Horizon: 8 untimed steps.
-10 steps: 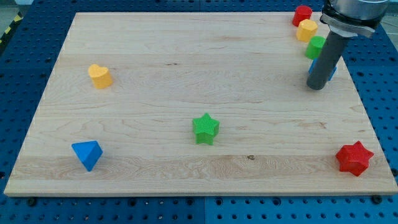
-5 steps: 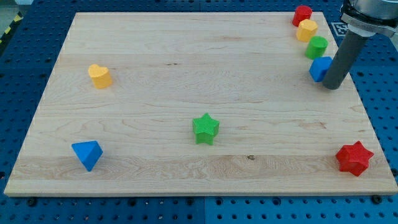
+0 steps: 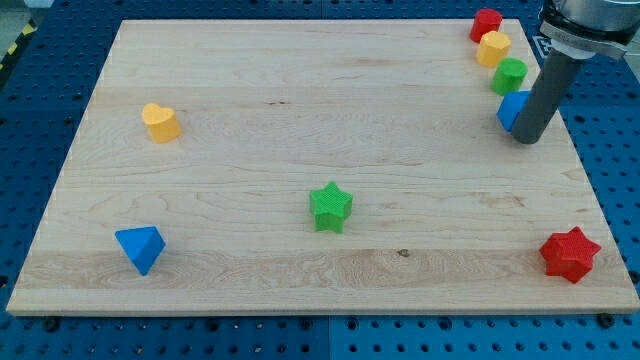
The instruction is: Move the blue cube in a vertical line below the green circle
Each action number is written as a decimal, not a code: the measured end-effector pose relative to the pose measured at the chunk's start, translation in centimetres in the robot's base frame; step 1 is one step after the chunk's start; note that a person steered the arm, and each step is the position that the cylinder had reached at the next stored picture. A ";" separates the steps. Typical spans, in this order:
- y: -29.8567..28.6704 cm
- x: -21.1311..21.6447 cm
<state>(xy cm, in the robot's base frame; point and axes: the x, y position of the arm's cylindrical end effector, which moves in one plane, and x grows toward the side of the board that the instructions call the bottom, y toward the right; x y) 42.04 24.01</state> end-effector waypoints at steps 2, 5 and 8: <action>0.0 -0.1; -0.8 -0.1; -8.7 -0.1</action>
